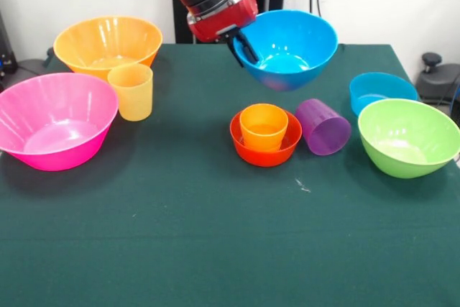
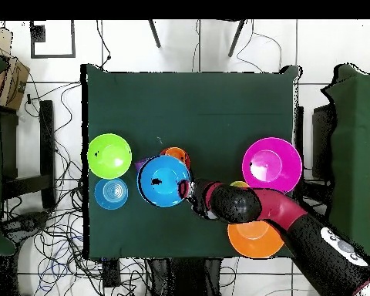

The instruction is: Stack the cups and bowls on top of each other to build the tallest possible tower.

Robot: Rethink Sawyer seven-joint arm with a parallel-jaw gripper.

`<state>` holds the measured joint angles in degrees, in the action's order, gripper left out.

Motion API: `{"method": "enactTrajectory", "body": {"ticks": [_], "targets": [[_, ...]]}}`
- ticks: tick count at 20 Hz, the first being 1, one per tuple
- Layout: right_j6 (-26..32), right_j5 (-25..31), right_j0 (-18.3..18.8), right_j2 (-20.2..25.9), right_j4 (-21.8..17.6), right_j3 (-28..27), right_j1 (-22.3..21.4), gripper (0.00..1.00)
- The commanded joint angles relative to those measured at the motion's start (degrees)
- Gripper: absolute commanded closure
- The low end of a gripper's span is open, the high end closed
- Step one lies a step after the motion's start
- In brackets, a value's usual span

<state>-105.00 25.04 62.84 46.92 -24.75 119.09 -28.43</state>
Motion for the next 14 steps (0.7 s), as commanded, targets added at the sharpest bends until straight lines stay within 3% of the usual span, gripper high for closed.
{"method": "enactTrajectory", "body": {"ticks": [1, 14], "targets": [[-2.0, -4.0, -2.6, -1.1, -3.5, 3.4, -1.2, 1.0], [-0.5, -1.1, -3.8, -1.0, -2.1, -0.8, -0.6, 1.0]]}}
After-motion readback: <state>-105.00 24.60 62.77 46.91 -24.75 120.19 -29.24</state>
